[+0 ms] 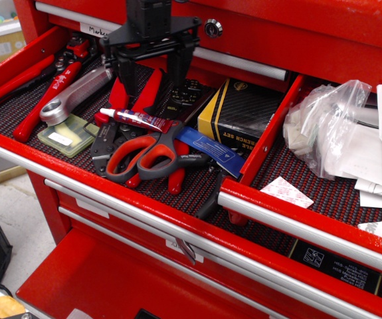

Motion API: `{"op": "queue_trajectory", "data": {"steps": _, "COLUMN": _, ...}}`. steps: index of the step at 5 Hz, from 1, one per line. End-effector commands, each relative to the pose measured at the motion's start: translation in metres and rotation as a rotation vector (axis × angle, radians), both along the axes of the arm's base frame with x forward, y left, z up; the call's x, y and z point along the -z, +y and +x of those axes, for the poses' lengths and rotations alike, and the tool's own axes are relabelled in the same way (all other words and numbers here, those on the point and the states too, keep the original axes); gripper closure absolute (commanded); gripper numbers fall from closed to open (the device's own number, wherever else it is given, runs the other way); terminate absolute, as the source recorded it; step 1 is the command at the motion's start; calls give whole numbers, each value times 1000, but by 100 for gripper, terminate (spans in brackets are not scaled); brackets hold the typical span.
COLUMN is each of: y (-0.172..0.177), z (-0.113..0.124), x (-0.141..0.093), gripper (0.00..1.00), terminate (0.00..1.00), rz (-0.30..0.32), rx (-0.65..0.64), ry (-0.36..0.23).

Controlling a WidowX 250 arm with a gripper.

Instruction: Pick up glue and put into drawer

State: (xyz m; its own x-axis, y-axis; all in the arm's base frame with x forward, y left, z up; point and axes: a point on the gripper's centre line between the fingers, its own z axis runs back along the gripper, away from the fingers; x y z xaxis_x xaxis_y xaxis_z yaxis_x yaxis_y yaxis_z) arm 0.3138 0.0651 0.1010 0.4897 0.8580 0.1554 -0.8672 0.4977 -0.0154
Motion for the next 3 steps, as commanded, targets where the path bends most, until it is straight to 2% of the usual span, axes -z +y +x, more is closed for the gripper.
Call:
{"op": "queue_trajectory", "data": {"steps": 1, "y": 17, "z": -2, "x": 9, "gripper": 0, "terminate": 0, "rz": -23, "rx": -159, "ry": -32}}
{"op": "queue_trajectory", "data": {"steps": 3, "y": 22, "z": -1, "x": 35, "gripper": 0, "terminate": 0, "rz": -55, "rx": -176, "ry": -40}}
